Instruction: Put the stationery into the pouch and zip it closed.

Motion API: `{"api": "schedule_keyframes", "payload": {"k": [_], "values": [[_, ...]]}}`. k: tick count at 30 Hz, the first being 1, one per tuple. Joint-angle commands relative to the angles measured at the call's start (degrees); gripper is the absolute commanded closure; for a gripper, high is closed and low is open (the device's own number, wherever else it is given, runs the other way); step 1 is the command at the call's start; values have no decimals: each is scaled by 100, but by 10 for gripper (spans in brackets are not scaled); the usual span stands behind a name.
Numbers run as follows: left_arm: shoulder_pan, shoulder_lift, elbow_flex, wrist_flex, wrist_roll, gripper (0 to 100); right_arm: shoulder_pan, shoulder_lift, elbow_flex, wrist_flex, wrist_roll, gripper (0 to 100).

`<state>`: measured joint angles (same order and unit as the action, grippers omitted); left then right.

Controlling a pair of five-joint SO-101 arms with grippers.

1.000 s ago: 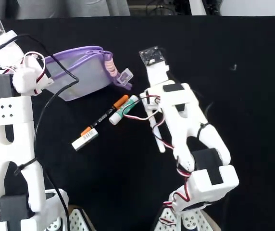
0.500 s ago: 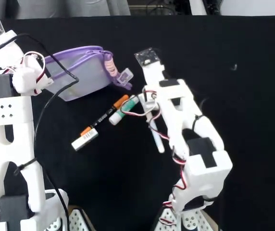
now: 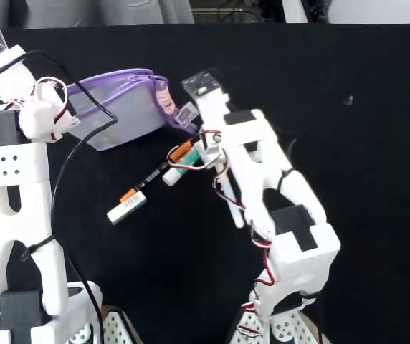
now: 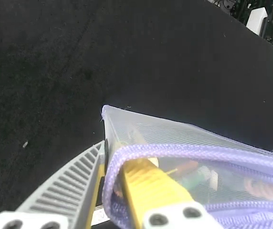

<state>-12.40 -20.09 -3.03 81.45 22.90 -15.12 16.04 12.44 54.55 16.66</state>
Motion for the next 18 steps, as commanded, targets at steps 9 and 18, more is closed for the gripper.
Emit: {"api": "schedule_keyframes", "payload": {"k": [9, 18], "values": [[-101, 0, 57, -70, 18, 971, 79, 338, -259, -62, 141, 812], [-101, 0, 57, -62, 18, 971, 105, 743, -664, 18, 466, 988]]}}
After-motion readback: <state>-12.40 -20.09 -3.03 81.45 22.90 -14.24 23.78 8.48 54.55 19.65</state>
